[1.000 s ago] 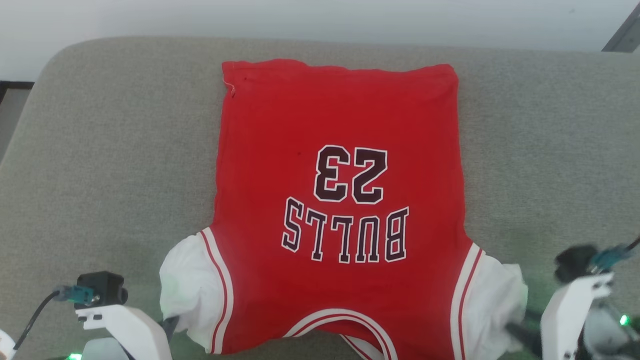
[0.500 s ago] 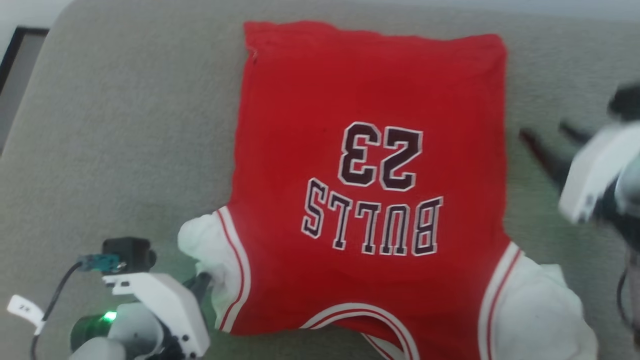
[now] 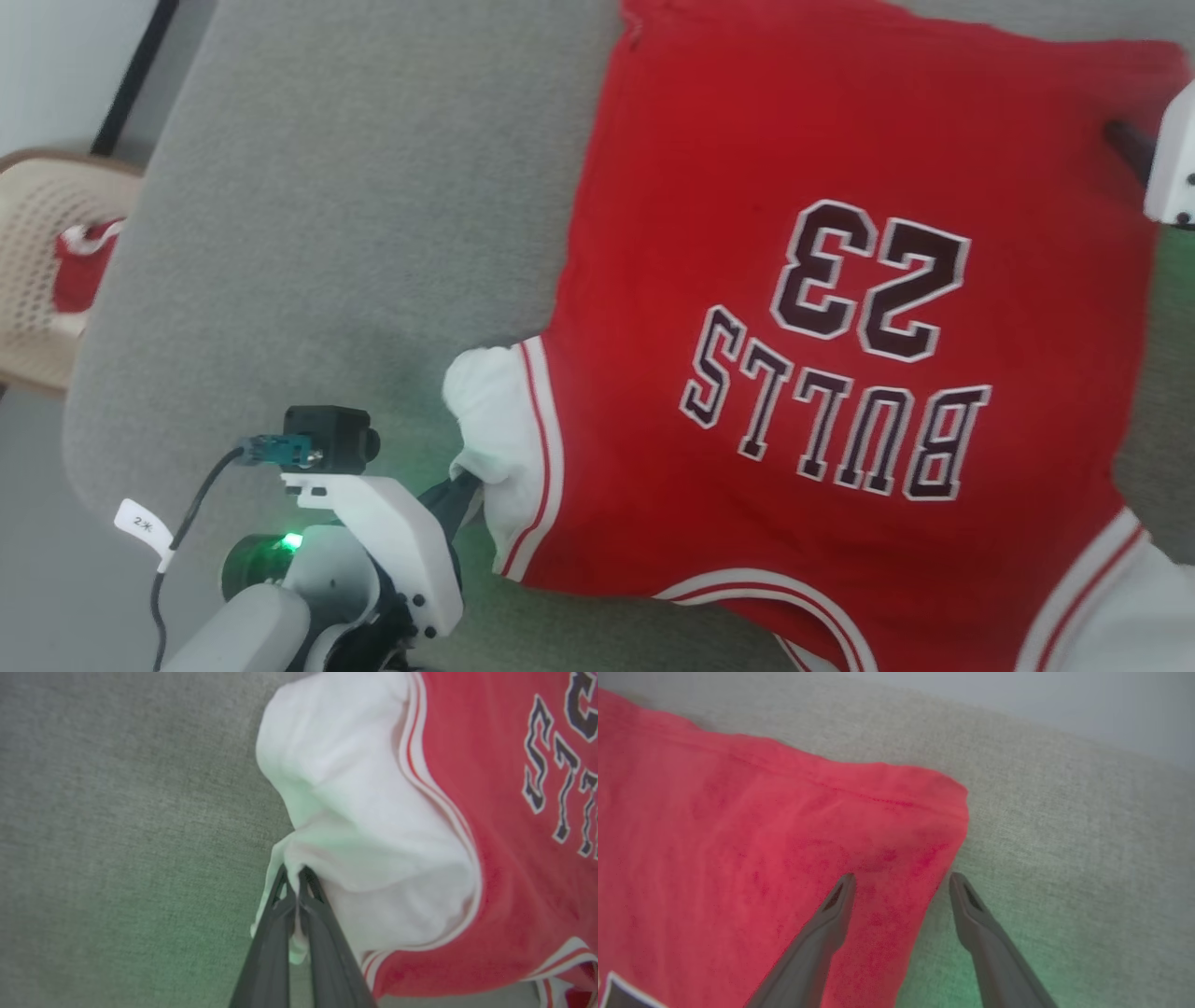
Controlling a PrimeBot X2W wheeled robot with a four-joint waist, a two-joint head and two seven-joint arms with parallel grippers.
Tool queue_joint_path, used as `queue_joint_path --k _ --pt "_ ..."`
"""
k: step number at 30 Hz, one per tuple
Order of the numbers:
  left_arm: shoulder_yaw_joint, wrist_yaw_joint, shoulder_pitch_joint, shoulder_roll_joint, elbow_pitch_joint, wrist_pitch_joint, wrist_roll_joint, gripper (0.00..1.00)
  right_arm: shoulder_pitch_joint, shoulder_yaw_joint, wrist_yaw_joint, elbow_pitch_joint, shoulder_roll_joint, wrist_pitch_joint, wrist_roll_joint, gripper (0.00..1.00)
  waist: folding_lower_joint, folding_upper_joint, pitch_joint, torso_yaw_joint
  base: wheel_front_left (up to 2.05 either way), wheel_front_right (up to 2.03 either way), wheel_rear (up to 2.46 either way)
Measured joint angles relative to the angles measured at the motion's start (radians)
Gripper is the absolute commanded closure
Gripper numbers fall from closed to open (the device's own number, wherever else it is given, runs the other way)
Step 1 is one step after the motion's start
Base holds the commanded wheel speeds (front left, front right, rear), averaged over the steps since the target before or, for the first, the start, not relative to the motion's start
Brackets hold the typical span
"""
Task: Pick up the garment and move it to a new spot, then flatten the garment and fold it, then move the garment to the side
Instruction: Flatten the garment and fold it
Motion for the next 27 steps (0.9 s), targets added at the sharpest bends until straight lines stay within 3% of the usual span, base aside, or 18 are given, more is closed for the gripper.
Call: queue_joint_path --k 6,7,8,9,17,27 --pt "-0.011 -0.024 -0.017 -0.027 0.037 -0.014 -0.002 1.0 -0.121 -0.049 0.001 0.218 -0.003 0.077 -0.062 0.0 0.0 0.0 0.027 0.044 0.0 0.0 0.0" --pt "-0.012 -0.027 -0.019 -0.03 0.042 -0.014 -0.002 1.0 -0.137 -0.05 0.001 0.242 0.001 0.099 -0.07 0.16 0.0 0.0 0.029 0.048 0.0 0.0 0.0" --pt "-0.012 -0.029 -0.02 -0.032 0.046 -0.015 -0.003 1.0 -0.153 -0.058 0.001 0.264 0.004 0.117 -0.07 0.84 0.0 0.0 0.03 0.049 0.0 0.0 0.0" --pt "-0.013 -0.03 -0.02 -0.034 0.051 -0.02 -0.003 1.0 -0.162 -0.062 0.001 0.28 0.004 0.126 -0.073 1.0 0.0 0.0001 0.03 0.049 0.0 0.0 0.0" --pt "0.008 -0.031 -0.019 -0.009 0.073 -0.024 -0.009 1.0 -0.161 0.018 0.001 0.289 0.04 0.146 -0.049 1.0 0.0 0.0 0.005 -0.002 0.0 0.0 0.0" --pt "0.048 0.001 -0.015 0.063 0.082 -0.008 -0.011 1.0 0.026 0.192 0.001 0.042 0.026 0.187 0.114 1.0 0.0 0.0 -0.059 -0.121 0.0 0.0 0.0"
